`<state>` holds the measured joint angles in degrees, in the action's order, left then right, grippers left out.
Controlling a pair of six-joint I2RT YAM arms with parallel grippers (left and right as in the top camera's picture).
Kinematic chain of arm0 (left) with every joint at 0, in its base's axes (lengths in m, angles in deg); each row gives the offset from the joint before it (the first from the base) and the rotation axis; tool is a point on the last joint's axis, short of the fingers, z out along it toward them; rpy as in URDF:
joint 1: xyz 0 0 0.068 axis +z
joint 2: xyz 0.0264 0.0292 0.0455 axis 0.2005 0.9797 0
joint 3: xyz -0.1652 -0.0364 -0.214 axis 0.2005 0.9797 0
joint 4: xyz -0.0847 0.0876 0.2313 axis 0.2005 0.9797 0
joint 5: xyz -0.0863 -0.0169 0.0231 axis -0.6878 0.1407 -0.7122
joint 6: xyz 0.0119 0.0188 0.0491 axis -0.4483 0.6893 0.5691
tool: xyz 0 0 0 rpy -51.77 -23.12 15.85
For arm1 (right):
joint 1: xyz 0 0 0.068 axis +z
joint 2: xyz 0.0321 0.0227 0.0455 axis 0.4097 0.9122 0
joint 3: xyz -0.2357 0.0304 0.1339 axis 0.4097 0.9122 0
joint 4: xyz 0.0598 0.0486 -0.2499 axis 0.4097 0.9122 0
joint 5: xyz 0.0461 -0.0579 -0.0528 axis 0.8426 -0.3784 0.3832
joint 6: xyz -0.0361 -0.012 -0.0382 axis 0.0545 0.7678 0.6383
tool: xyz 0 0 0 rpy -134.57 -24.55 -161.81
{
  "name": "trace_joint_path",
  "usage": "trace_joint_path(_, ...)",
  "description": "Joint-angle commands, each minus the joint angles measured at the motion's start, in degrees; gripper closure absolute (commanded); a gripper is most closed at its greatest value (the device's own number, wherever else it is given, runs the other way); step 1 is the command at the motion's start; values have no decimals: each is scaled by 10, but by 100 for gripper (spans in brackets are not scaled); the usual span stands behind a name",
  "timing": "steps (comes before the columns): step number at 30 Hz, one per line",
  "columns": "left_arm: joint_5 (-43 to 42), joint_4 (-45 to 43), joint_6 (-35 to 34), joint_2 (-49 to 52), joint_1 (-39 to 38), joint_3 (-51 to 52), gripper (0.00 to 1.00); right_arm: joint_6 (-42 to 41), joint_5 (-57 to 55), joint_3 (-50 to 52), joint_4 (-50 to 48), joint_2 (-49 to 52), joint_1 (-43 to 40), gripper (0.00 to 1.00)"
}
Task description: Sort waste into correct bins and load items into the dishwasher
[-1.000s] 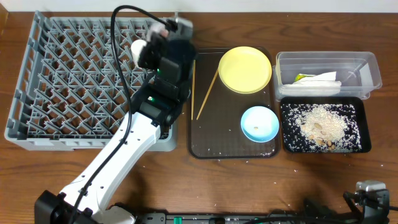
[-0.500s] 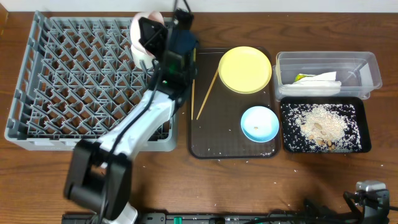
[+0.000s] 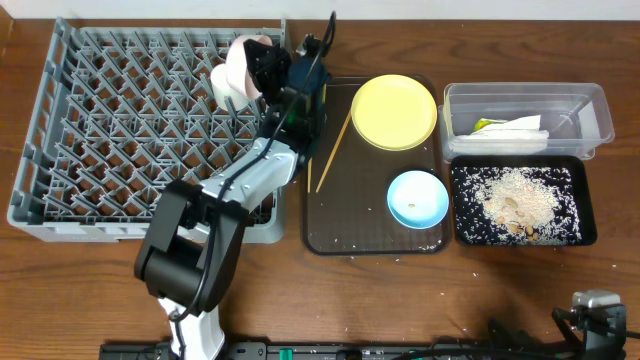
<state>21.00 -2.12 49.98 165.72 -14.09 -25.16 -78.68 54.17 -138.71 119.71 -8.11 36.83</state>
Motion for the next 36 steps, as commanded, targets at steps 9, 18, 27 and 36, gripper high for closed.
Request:
trace_joint_path(9,-22,-7,10,8,3,-5,93,-5,-3,0,0,0,-7,1)
trace_joint_path(18,-32,-7,10,42,3,-5,93,-5,-3,0,0,0,-7,1)
trace_joint_path(27,-32,-7,10,49,2,-5,92,-5,-3,0,0,0,-7,1)
trace_joint_path(36,-39,-7,8,49,-14,-5,91,-5,-3,0,0,0,-7,1)
